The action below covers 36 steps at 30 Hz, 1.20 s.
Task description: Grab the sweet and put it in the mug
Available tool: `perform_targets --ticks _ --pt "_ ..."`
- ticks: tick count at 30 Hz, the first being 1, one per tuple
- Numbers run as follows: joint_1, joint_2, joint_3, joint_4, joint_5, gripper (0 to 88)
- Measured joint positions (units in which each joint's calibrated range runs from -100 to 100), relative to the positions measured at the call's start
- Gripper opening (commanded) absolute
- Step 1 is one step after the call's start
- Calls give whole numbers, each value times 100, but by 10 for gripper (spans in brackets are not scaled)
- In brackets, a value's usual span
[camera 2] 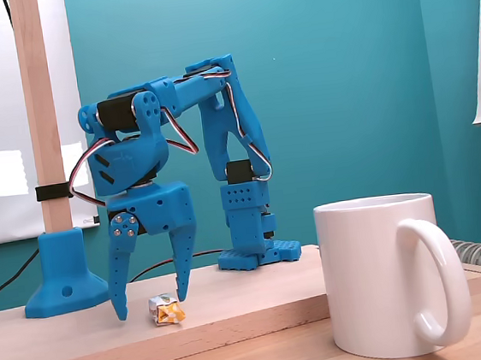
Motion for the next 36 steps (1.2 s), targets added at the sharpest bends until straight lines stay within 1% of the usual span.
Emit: perform_targets --ticks 12,16,19,27,30,36 --pt "-7 64 0 0 0 257" --pt "-207 64 0 0 -15 267" --pt "-318 64 0 0 -34 257" --pt "-355 64 0 0 -39 252" --pt "-355 64 0 0 -39 211" --pt "-355 64 0 0 -39 72"
